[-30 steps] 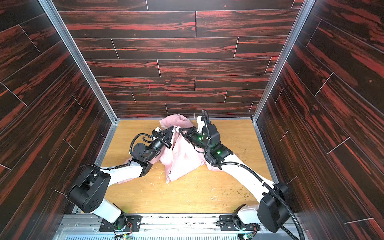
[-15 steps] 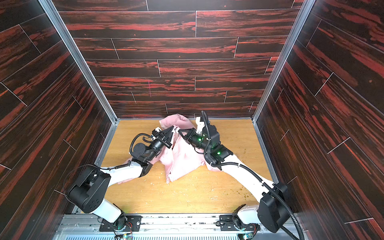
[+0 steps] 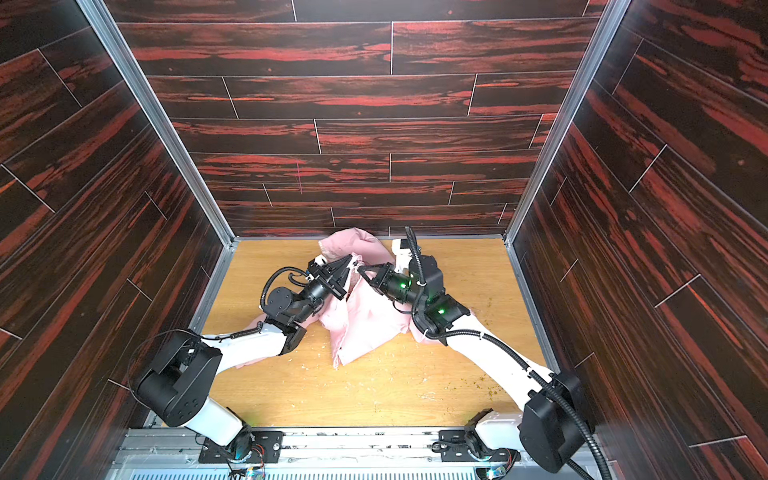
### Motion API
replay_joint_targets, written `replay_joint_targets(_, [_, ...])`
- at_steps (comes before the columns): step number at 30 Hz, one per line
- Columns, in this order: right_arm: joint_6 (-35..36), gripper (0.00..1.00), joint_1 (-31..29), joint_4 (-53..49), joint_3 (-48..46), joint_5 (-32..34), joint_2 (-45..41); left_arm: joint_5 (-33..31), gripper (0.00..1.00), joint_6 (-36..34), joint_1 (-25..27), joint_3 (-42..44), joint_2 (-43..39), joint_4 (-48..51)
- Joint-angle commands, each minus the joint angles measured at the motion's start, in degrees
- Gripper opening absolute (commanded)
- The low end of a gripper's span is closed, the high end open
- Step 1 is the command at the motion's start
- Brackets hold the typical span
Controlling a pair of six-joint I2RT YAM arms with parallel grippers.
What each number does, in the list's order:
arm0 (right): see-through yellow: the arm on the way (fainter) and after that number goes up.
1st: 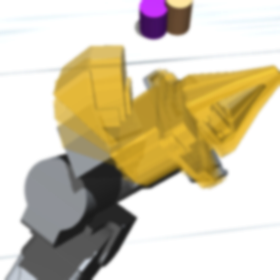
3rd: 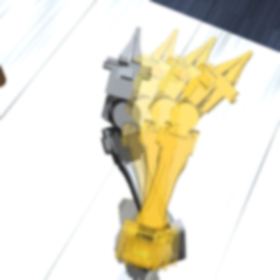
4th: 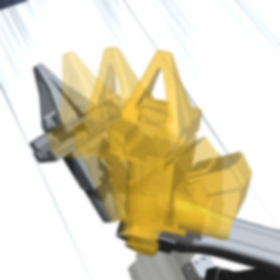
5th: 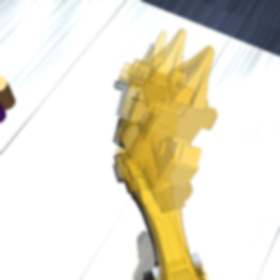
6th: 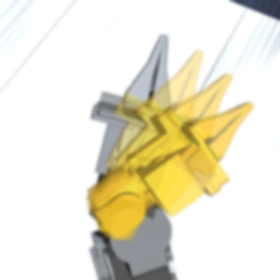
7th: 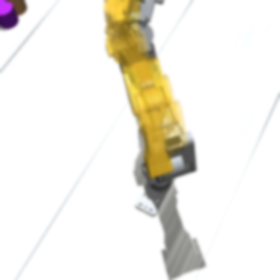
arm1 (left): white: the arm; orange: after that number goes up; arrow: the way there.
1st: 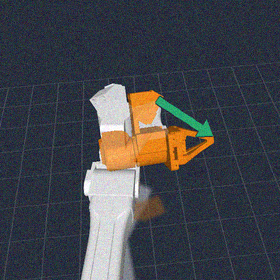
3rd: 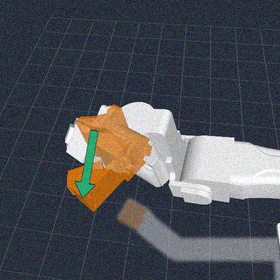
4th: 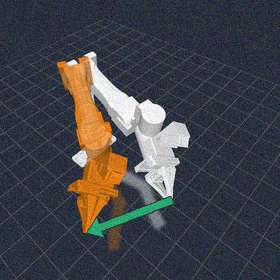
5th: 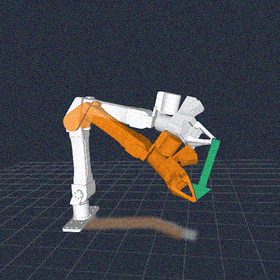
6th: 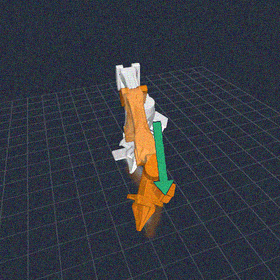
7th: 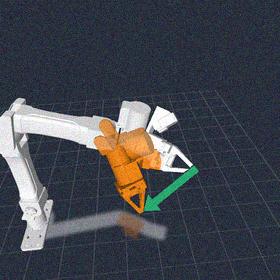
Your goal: Zip up the jacket
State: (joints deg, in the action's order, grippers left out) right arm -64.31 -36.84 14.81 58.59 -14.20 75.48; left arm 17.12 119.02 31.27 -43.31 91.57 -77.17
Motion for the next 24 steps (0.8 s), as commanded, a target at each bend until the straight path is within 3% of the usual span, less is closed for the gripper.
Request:
replay_joint_targets(1, [1.2, 0.0, -0.2, 0.7, -0.1, -2.1, -2.9, 2.9, 0.01, 6.7, 0.4, -1.4, -1.9, 0.8])
replay_joint_targets(11, [3.2, 0.0, 1.6, -3.4, -0.3, -1.7, -5.3, 3.7, 0.2, 5.8, 0.9, 1.3, -3.8, 3.7])
replay_joint_targets(24, [4.8, 0.0, 1.6, -10.2, 0.9, -2.9, -5.6, 3.5, 0.26, 5.0, 0.9, 0.4, -3.6, 3.7])
